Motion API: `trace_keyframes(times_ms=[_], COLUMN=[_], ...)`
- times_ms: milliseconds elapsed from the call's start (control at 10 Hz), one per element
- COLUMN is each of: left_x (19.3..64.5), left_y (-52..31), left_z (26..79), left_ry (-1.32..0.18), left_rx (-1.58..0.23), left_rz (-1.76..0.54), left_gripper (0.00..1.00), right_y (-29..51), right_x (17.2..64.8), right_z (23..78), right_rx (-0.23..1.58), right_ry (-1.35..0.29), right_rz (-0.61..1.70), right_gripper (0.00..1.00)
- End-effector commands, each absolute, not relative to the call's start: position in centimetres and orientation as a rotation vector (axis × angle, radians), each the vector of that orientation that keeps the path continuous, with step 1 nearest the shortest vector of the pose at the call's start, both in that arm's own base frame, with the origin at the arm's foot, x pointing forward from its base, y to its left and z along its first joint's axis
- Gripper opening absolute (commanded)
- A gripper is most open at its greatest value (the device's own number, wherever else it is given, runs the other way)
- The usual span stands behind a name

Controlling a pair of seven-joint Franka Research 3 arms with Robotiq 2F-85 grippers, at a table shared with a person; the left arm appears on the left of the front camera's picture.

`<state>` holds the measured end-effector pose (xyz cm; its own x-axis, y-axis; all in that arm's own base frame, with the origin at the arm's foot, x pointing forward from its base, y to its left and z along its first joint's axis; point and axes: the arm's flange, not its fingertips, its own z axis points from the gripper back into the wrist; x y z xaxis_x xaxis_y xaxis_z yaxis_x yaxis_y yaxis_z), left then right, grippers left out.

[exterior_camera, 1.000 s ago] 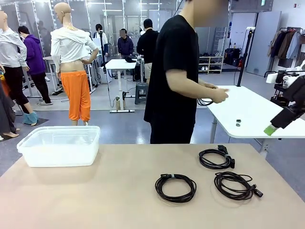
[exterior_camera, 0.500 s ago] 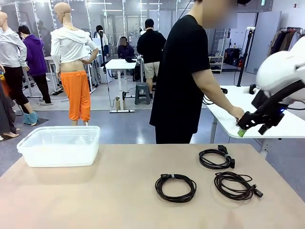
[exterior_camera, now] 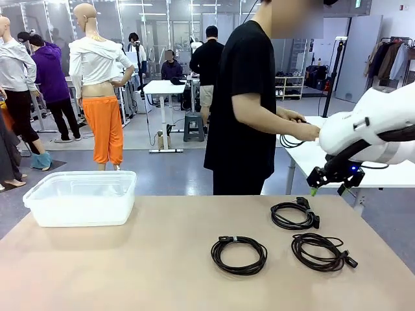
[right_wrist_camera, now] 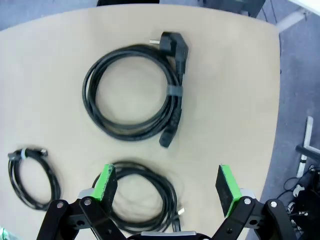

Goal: Organize and store the cables.
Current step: Place the Power Cable into the Organizing box.

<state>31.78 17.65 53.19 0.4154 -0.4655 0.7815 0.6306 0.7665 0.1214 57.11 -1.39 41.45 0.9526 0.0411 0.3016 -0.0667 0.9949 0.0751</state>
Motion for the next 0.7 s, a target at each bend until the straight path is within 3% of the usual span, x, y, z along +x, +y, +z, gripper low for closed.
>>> trace_keyframes(times_ms=[0, 600], left_x=[31.8, 31.8], left_y=[17.8, 17.8], left_z=[53.3, 53.3], left_ry=[-0.917, -0.917], left_rx=[-0.208, -0.208], left_rz=[-0.712, -0.712], left_gripper=[1.00, 1.00], right_y=[-0.4, 1.4], right_x=[59.2, 64.0], right_z=[40.3, 34.4], right_rx=[0.060, 0.001], right_ry=[-0.298, -0.187], right_rz=[0.020, -0.037], right_gripper=[1.00, 1.00])
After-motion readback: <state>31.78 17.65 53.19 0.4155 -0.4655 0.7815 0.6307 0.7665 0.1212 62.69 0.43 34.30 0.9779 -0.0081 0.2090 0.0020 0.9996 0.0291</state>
